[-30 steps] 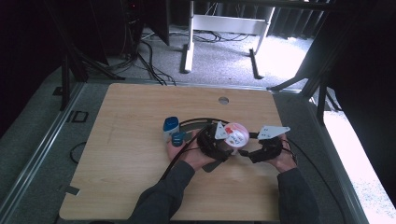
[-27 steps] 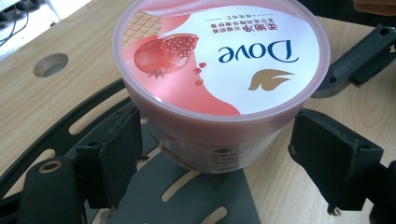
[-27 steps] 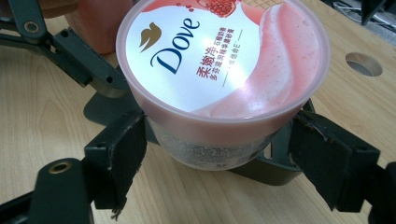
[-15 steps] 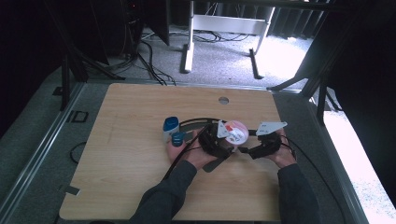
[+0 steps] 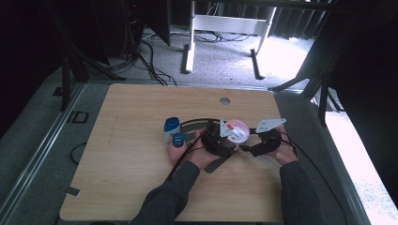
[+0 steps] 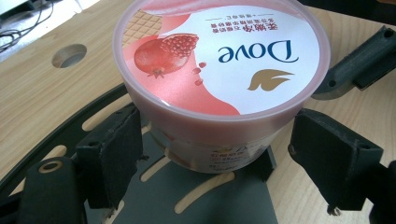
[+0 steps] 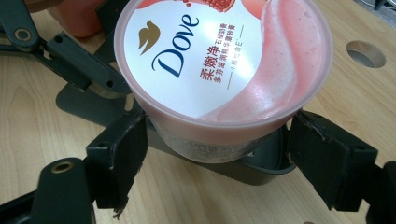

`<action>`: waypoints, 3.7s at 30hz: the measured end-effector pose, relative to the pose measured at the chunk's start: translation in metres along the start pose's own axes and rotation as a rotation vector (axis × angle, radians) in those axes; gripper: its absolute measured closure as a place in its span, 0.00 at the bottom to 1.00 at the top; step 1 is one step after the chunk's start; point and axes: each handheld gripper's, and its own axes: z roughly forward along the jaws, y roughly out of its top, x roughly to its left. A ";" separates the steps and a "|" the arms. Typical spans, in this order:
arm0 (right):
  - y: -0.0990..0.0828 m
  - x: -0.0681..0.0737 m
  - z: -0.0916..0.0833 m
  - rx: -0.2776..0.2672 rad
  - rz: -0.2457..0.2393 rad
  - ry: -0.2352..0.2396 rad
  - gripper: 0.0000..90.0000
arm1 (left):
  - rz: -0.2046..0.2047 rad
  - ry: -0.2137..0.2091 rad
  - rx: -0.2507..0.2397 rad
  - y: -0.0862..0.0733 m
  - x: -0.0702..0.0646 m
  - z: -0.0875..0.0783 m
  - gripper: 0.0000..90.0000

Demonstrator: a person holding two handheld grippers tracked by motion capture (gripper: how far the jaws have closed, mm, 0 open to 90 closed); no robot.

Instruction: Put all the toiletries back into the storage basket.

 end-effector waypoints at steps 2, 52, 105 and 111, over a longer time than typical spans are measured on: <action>0.001 -0.002 0.000 -0.001 0.002 -0.002 0.23 | -0.009 0.008 -0.004 0.001 0.000 0.001 0.20; -0.006 -0.014 0.031 0.151 0.034 -0.044 0.21 | -0.067 0.010 0.090 -0.010 0.007 0.039 0.23; -0.060 0.047 0.015 0.045 0.176 -0.100 0.44 | -0.083 -0.089 0.025 -0.012 -0.008 -0.004 0.49; -0.061 0.070 0.016 0.056 0.157 -0.113 0.50 | -0.080 -0.114 0.018 -0.014 -0.010 -0.009 0.49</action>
